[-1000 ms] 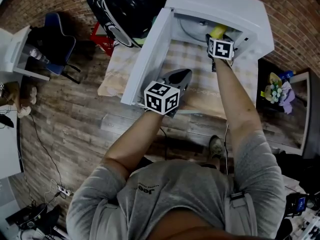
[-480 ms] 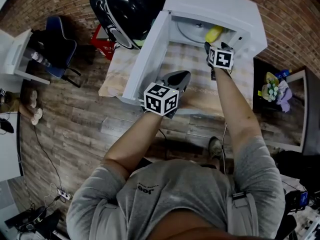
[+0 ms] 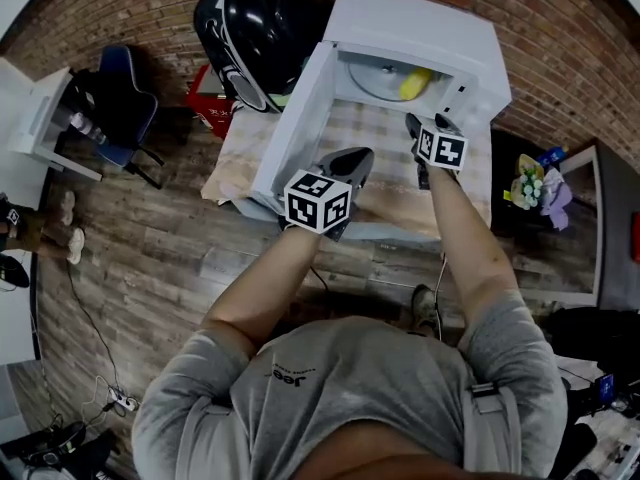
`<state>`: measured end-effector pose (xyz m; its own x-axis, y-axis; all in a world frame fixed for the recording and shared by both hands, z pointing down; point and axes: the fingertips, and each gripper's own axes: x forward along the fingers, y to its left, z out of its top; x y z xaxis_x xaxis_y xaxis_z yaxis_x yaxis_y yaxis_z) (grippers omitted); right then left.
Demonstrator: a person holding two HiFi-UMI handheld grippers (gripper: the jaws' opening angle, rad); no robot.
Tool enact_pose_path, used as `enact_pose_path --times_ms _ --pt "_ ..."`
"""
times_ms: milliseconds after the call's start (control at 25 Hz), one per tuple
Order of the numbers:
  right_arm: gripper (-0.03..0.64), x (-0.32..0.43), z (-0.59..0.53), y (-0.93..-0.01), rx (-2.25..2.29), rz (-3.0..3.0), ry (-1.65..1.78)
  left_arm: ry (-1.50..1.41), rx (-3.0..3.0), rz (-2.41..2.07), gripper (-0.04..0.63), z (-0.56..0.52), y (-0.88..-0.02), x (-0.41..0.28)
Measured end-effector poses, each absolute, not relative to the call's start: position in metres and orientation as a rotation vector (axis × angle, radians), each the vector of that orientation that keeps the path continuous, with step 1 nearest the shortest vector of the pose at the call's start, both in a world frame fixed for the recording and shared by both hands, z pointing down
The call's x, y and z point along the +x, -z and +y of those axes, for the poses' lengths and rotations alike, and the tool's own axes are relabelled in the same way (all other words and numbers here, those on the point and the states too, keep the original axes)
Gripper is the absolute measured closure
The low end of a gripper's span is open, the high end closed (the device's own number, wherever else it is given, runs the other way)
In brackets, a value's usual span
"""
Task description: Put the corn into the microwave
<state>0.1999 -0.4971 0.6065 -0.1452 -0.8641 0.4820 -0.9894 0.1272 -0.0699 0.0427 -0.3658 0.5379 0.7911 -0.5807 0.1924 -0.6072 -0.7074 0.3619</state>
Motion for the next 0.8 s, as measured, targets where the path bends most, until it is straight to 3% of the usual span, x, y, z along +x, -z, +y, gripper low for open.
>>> enact_pose_path --times_ms 280,800 --pt "0.313 0.208 -0.465 -0.580 1.775 -2.157 -0.550 -0.078 2.618 -0.905 0.572 -0.355 -0.502 0.036" --pt "0.489 0.171 -0.439 -0.529 1.607 -2.504 -0.587 -0.022 2.705 -0.858 0.572 -0.325 -0.455 0.011"
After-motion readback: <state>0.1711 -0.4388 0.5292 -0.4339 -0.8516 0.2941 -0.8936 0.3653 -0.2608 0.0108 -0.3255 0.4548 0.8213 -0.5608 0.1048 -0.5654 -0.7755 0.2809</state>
